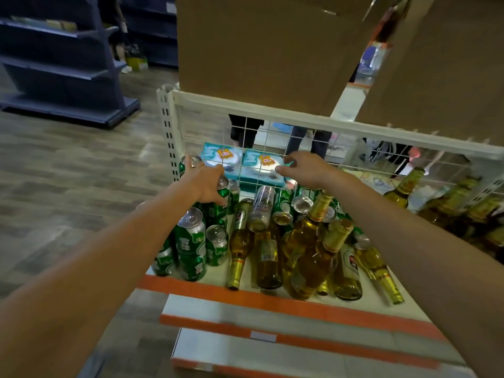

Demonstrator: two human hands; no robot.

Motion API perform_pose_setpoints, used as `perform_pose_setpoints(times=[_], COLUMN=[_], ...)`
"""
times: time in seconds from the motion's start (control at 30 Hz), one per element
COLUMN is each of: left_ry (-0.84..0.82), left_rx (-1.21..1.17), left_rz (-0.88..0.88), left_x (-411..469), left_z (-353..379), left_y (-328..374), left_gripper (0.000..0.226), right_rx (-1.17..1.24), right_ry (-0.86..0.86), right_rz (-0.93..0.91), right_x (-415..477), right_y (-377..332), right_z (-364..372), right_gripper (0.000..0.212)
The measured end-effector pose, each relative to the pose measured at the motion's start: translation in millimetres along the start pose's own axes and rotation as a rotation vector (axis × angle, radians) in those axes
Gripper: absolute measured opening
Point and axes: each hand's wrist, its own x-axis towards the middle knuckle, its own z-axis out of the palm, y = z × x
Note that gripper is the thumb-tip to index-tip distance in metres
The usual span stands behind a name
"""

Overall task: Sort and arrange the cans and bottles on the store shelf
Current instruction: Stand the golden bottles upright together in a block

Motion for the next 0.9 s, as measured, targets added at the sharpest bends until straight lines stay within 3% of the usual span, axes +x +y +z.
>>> perform_pose_setpoints(times=[0.1,0.27,0.4,0.57,0.7,0.9], left_ry=[-0.002,-0.158,-0.009,0.175,0.119,-0.005], left_rx=[-0.025,0.019,0.005,-0.213,-0.406,-0.491], left_rz=[-0.01,-0.052,-0.008,0.118,0.168,0.247], left_x=[1.6,10.7,20.8,47.4,68.3,106.3], left_z=[1.5,-6.6,-19.7,-26.5,-18.4,-14.0], left_y=[-1.2,5.1,25.6,69.9,111.5,166.9], left_gripper=[0.087,0.098,0.079,0.051,0.038,0.025], right_rx=[0.007,0.076,0.134,0.16,0.153,-0.001], right_ry=[0.08,0.218,0.307,0.141,0.008,-0.082], right_rz=[0.03,0.14,0.235,0.385,0.45,0.516], right_x=[-10.0,-26.0,-33.8,-23.9,-6.2,-8.2], right_y=[9.4,36.2,61.0,103.4,139.5,204.2], right_z=[-13.3,-36.7,-46.4,-42.3,-18.5,0.7], right_gripper=[0.054,0.044,0.043,0.046,0.048,0.047])
